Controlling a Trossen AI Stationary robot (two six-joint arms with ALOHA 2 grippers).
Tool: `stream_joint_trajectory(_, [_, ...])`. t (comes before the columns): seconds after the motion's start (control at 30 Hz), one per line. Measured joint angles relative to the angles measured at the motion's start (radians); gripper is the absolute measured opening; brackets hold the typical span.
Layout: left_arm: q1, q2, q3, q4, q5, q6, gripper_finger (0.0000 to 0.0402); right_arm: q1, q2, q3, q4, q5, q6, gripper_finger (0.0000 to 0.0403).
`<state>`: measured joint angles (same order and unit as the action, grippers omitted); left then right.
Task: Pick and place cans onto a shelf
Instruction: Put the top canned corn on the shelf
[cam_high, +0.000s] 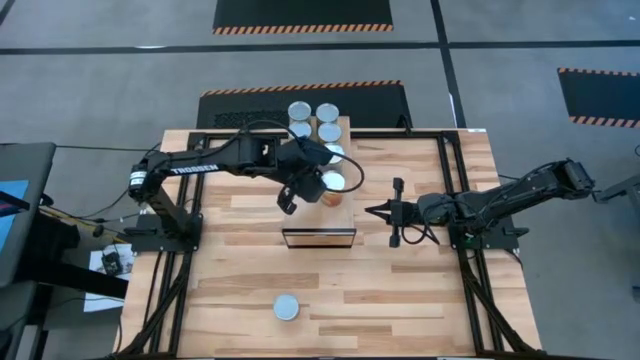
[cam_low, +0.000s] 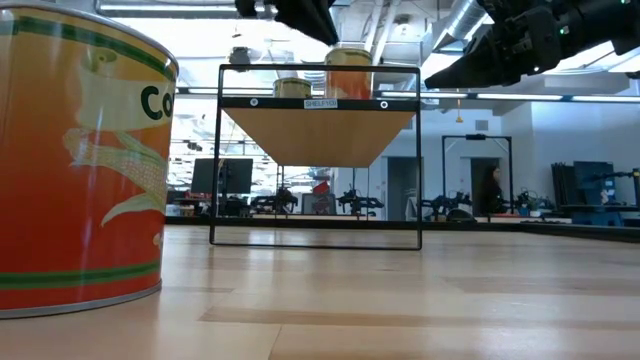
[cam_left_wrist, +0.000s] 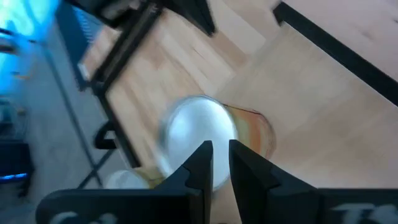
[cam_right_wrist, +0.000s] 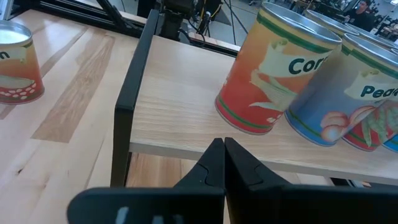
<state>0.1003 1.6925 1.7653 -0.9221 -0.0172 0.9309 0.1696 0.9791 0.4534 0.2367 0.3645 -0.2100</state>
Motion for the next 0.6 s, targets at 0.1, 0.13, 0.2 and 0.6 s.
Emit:
stream_joint_trajectory(0.1, [-0.015,-0.024,0.007,-0.002,-0.033,-0.046,0.0036,0.000,0.000,0.000,-0.010,0.000,0.000,0.0012])
stream_joint_trajectory(0.13, [-0.022,-0.034,0.007,-0.013,-0.036,-0.076,0.0032,0.001,0.000,0.000,-0.018,0.000,0.000,0.0012])
stream_joint_trajectory(0.2, [-0.040,-0.055,0.007,-0.061,-0.034,-0.136,0.0018,0.001,-0.003,0.000,-0.031,0.001,0.000,0.0012])
stream_joint_trajectory(0.6, [-0.140,-0.338,-0.514,0.373,-0.230,-0.563,0.0000,0.001,-0.008,0.000,0.051,-0.036,0.006,0.0012])
